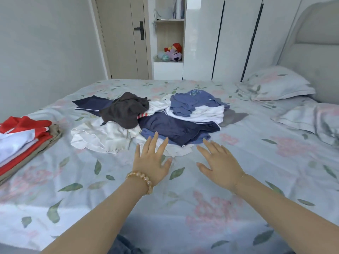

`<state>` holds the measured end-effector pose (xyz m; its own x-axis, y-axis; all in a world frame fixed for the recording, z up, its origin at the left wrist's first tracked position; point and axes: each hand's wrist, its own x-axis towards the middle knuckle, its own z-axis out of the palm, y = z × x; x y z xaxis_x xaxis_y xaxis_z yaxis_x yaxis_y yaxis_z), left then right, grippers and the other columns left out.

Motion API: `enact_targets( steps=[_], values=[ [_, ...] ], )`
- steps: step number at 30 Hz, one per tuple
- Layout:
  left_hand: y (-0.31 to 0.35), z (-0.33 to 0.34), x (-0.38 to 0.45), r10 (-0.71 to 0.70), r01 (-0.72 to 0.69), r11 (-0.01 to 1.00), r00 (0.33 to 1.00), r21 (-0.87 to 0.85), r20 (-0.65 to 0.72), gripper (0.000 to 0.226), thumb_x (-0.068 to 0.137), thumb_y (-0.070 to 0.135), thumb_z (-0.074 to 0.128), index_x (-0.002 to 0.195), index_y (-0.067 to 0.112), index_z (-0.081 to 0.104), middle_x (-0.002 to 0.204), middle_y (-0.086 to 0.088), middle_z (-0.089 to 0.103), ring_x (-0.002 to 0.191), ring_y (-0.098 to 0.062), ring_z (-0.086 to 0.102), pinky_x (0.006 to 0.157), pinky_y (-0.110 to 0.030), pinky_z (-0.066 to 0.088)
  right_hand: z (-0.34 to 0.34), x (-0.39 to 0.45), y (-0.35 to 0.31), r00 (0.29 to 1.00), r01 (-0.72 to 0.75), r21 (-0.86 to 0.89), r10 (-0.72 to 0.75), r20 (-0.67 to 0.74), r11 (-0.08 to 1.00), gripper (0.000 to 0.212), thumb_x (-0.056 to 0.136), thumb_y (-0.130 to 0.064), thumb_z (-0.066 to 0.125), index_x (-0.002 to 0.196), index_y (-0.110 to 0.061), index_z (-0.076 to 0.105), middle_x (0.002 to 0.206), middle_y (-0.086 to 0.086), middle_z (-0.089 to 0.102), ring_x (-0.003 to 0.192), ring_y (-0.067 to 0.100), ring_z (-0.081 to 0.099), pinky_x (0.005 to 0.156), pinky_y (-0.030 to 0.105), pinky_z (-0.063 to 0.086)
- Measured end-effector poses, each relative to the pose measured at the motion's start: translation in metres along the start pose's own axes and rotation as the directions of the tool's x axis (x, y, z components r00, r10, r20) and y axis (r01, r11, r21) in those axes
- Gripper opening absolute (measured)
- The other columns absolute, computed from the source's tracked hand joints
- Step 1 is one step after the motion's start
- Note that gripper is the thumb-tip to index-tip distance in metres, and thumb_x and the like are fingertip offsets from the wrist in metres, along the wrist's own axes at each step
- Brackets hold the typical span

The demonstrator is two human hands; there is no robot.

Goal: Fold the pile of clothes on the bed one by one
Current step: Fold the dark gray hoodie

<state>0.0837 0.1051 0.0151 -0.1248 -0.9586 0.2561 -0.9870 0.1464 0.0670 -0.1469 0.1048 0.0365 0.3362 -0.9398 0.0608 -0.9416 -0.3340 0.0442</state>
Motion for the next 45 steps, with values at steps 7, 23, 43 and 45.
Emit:
enact_targets(
  steps=[7, 23, 43, 45],
  values=[
    [0.018, 0.071, 0.04, -0.077, 0.089, 0.994, 0.984, -0.068, 0.163, 0.066, 0.094, 0.059, 0.023, 0.151, 0.038, -0.002, 0.161, 0.005, -0.01, 0.148, -0.018, -0.001, 0.12, -0.046, 0.001, 0.087, 0.021, 0.018, 0.985, -0.066, 0.147, 0.041, 0.169, 0.987, 0.079, 0.083, -0.066, -0.006, 0.155, -0.032, 0.001, 0.162, -0.005, -0.013, 0.149, 0.018, -0.011, 0.121, 0.04, -0.001],
    [-0.087, 0.069, 0.199, -0.453, 0.44, 0.89, 0.821, -0.121, -0.348, 0.065, 0.086, 0.028, 0.063, 0.144, 0.02, 0.033, 0.16, -0.015, 0.0, 0.147, -0.037, 0.0, 0.113, -0.061, 0.005, 0.122, 0.086, -0.007, 0.989, -0.149, 0.168, 0.149, 0.009, 0.974, 0.088, 0.074, -0.056, -0.021, 0.155, -0.029, 0.003, 0.161, -0.006, -0.017, 0.147, 0.024, -0.02, 0.116, 0.055, -0.014],
    [-0.087, -0.008, 0.145, -0.42, 0.166, 0.807, 0.837, -0.566, -0.352, 0.026, 0.094, 0.006, 0.052, 0.104, 0.019, 0.072, 0.104, 0.001, 0.068, 0.091, -0.018, 0.061, 0.082, -0.02, 0.042, 0.108, 0.084, -0.001, 0.982, -0.098, 0.474, 0.162, -0.096, 0.875, 0.076, 0.081, -0.058, 0.021, 0.14, -0.013, 0.036, 0.151, 0.002, 0.033, 0.145, 0.027, 0.021, 0.12, 0.044, 0.0],
    [-0.057, -0.02, 0.128, -0.364, 0.088, 0.774, 0.872, -0.627, -0.326, 0.024, 0.093, 0.006, 0.055, 0.103, 0.019, 0.073, 0.1, 0.004, 0.069, 0.089, -0.011, 0.06, 0.085, -0.016, 0.042, 0.105, 0.078, 0.001, 0.973, -0.044, 0.587, 0.168, -0.158, 0.808, 0.069, 0.08, -0.058, 0.036, 0.131, -0.013, 0.042, 0.134, -0.001, 0.046, 0.129, 0.025, 0.042, 0.119, 0.042, 0.013]
  ],
)
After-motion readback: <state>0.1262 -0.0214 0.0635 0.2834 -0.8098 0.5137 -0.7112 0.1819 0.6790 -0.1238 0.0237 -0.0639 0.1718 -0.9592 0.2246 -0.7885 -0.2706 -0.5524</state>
